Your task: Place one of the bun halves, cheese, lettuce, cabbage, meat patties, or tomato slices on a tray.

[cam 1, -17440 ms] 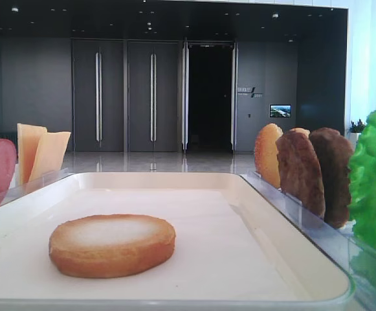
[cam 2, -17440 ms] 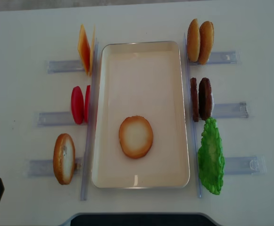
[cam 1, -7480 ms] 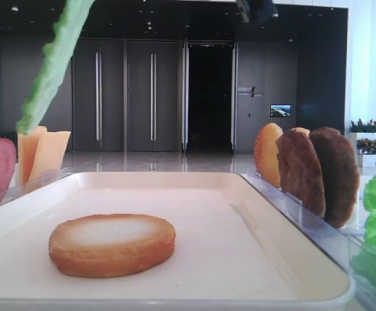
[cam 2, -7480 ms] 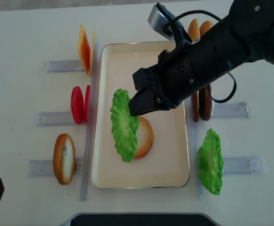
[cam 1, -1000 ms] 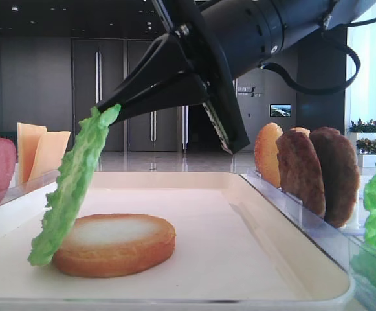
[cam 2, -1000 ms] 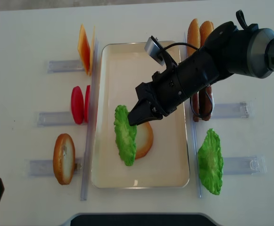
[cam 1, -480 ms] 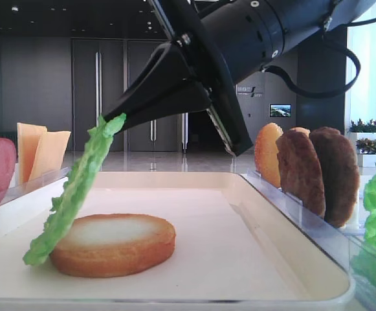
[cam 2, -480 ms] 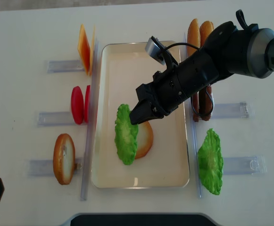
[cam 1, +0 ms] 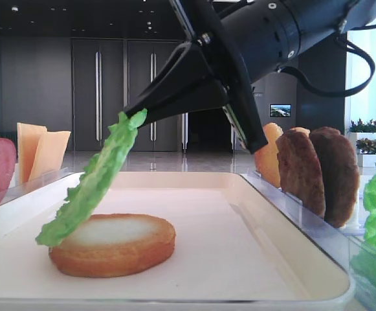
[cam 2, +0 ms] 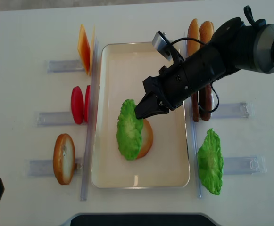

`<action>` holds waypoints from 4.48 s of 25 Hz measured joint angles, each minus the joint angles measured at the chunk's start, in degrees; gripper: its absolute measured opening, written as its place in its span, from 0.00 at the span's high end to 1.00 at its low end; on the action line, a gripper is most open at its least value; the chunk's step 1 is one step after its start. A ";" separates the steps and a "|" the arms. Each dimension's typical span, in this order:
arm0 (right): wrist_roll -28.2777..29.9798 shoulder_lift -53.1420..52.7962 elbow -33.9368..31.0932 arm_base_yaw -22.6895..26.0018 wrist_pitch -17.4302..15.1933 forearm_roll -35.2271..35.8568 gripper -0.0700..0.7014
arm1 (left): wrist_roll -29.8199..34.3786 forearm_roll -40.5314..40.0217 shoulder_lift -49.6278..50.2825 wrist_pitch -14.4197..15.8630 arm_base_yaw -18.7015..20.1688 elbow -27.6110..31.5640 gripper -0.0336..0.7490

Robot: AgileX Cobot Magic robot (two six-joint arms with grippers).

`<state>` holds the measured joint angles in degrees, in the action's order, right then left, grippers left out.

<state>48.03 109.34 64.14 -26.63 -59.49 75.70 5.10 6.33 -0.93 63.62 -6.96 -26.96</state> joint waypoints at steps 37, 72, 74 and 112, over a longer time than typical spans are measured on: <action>-2.02 0.00 0.00 0.20 0.14 -4.96 0.61 | 0.00 0.00 0.00 0.00 0.00 0.00 0.46; -11.94 -6.45 1.70 -1.52 2.90 -23.37 0.19 | 0.00 0.00 0.00 0.00 0.00 0.00 0.46; -14.52 -8.77 2.68 -1.52 2.58 -25.92 0.19 | 0.00 0.00 0.00 0.00 0.00 0.00 0.46; -56.24 -19.31 12.91 33.45 -5.30 -78.80 0.19 | 0.00 0.00 0.00 0.00 0.00 0.00 0.46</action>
<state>-8.21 90.02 77.06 6.83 -64.79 -3.10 5.10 6.33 -0.93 63.62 -6.96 -26.96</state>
